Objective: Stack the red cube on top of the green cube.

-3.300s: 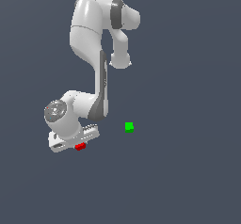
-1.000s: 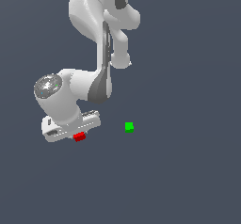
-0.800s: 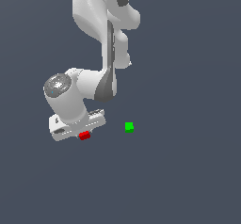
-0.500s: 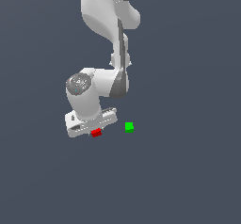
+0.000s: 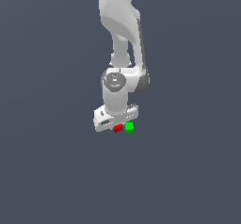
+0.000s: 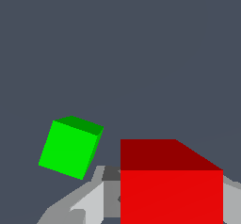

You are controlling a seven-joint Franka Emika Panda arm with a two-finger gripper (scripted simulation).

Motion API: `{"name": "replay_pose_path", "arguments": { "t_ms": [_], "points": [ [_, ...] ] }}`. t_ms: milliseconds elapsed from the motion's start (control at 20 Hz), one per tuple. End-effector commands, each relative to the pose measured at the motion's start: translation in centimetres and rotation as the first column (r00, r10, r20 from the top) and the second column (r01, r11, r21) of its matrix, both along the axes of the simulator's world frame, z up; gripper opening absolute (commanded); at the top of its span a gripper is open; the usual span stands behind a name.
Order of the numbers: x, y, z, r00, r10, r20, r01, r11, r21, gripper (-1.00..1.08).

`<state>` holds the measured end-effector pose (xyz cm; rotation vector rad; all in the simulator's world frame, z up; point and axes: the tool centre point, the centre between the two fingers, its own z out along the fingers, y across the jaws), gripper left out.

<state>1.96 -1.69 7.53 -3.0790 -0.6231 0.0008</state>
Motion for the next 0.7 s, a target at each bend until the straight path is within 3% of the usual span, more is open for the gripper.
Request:
{"name": "replay_pose_path", "arguments": {
  "t_ms": [0, 250, 550, 600, 650],
  "points": [
    [-0.7, 2.1, -0.5, 1.000, -0.001, 0.001, 0.001, 1.000, 0.000, -1.00],
    [-1.7, 5.1, -1.2, 1.000, -0.001, 0.001, 0.001, 1.000, 0.000, -1.00],
    [-1.9, 6.2, -1.5, 1.000, -0.001, 0.001, 0.001, 1.000, 0.000, -1.00],
    [-1.9, 6.2, -1.5, 1.000, -0.001, 0.001, 0.001, 1.000, 0.000, 1.00],
    [-1.9, 6.2, -1.5, 1.000, -0.001, 0.001, 0.001, 1.000, 0.000, 1.00]
  ]
}}
